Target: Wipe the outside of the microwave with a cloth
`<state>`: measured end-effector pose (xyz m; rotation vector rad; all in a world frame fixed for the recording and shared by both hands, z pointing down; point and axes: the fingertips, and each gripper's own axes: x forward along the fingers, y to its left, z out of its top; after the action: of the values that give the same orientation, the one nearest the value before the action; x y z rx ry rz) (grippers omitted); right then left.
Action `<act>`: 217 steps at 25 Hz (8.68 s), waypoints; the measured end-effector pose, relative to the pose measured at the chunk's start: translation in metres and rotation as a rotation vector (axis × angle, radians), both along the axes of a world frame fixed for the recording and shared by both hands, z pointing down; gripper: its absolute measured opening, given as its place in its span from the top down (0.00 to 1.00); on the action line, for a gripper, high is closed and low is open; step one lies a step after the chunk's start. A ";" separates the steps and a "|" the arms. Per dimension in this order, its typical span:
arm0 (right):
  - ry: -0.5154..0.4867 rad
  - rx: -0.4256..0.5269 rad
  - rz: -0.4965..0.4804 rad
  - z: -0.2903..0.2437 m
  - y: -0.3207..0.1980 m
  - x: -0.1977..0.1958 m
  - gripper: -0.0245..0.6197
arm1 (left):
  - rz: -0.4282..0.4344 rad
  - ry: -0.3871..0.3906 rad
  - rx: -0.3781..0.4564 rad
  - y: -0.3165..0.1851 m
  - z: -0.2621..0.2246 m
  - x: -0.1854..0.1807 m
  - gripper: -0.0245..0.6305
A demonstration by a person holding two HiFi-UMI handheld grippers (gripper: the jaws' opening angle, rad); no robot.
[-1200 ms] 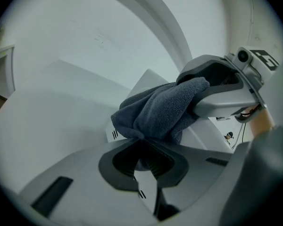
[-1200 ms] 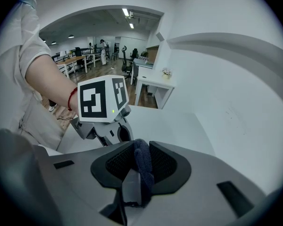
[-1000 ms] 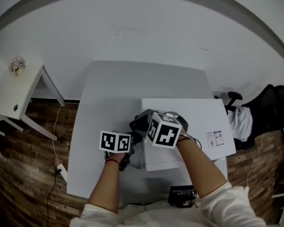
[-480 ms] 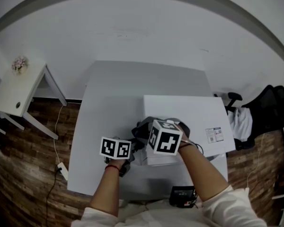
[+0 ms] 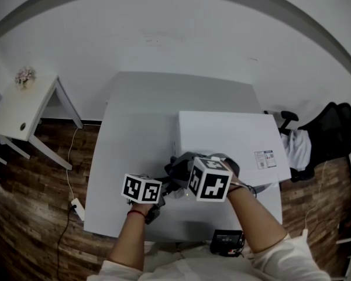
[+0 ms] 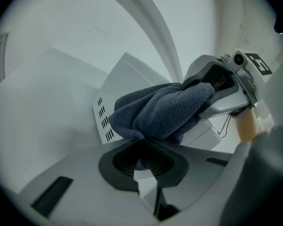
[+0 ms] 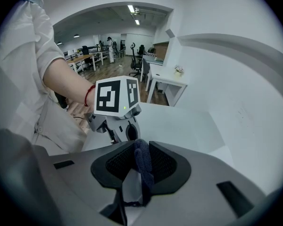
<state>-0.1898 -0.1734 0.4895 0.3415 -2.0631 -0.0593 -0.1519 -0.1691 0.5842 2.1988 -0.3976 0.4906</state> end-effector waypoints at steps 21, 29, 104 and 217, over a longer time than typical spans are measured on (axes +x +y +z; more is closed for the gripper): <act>-0.150 -0.026 -0.030 -0.044 0.062 0.017 0.82 | -0.003 0.145 0.116 0.051 -0.067 -0.030 0.93; -0.122 0.059 0.152 -0.058 0.055 0.118 0.82 | 0.109 0.089 0.346 0.041 -0.162 0.025 0.93; -0.105 -0.200 0.210 0.078 0.081 0.446 0.83 | 0.348 -0.524 0.259 0.093 -0.110 0.420 0.92; -0.428 -0.083 0.273 -0.010 0.098 0.461 0.85 | 0.163 -0.419 0.367 0.088 -0.143 0.352 0.93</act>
<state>0.2714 -0.0757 0.4792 0.6230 -2.4088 0.2874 0.1997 -0.0813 0.4416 2.4889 -0.5680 1.0468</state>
